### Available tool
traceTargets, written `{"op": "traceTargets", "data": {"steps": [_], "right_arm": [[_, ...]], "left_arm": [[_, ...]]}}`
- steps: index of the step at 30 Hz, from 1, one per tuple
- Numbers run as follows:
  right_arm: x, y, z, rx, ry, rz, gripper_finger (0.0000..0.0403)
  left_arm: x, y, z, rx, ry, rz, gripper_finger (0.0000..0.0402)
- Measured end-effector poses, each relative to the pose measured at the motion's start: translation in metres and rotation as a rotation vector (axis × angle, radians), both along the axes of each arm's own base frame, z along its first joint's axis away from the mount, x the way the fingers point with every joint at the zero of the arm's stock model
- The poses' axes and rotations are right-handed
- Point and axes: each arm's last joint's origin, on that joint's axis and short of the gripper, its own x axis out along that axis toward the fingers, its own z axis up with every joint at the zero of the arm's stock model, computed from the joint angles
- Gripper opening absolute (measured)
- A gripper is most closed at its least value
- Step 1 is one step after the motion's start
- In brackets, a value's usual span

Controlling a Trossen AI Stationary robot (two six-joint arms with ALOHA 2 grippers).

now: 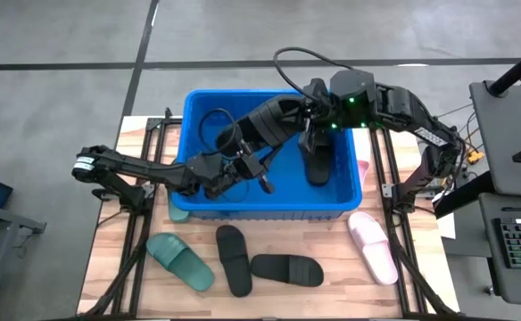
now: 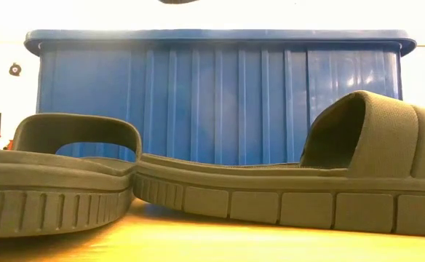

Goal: Pick and place slides into bin
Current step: Put the black slide into the blue container

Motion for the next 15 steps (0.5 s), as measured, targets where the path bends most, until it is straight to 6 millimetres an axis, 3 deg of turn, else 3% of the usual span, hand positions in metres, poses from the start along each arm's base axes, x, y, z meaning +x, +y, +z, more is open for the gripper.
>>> {"op": "traceTargets", "data": {"steps": [5, 15], "right_arm": [[-0.004, -0.009, 0.001, 0.013, -0.004, -0.033, 0.0011], [-0.011, -0.023, 0.004, -0.005, -0.011, -0.119, 0.0011]], "left_arm": [[0.0, 0.001, 0.0, 0.004, 0.009, 0.005, 0.0095], [-0.002, 0.003, -0.001, -0.022, 0.012, 0.13, 0.0232]]}}
